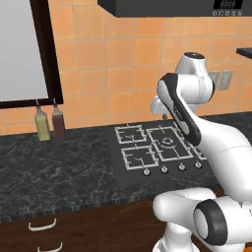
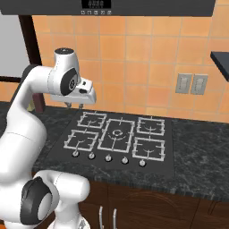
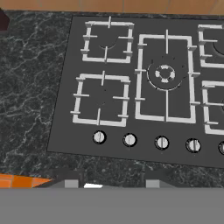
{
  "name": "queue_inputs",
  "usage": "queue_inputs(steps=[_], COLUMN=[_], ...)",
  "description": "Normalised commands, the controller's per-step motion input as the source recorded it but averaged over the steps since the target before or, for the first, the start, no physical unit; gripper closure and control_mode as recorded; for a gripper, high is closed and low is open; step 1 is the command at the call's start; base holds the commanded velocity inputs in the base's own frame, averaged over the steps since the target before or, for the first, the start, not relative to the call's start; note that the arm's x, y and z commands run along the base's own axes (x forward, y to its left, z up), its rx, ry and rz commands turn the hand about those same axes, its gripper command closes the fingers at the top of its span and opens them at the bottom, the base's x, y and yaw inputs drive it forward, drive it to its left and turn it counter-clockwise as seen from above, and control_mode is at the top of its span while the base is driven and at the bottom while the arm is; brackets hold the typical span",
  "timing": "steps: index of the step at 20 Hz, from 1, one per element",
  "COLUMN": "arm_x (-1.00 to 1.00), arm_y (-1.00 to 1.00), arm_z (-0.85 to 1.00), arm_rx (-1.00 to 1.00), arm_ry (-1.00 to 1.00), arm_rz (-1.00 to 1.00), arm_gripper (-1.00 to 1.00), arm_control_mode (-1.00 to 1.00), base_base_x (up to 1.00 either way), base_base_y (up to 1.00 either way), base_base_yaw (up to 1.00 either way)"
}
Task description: Navigate to the toaster.
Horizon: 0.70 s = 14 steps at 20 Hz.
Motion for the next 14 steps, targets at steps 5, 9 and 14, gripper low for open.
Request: queue_inputs(steps=[5,9,14], arm_x=[0.00,0.00,0.00], arm_y=[0.00,0.00,0.00], arm_z=[0.00,0.00,0.00], arm_rx=[0.00,0.00,0.00], arm_ry=[0.00,0.00,0.00], arm_rz=[0.00,0.00,0.00], arm_gripper=[-1.00,-1.00,-1.00], arm_control_mode=[1.00,1.00,1.00], base_base_x=[-0.05,-0.04,-0.36], base_base_y=[0.00,0.01,0.00], base_base_yaw=[0.00,0.00,0.29])
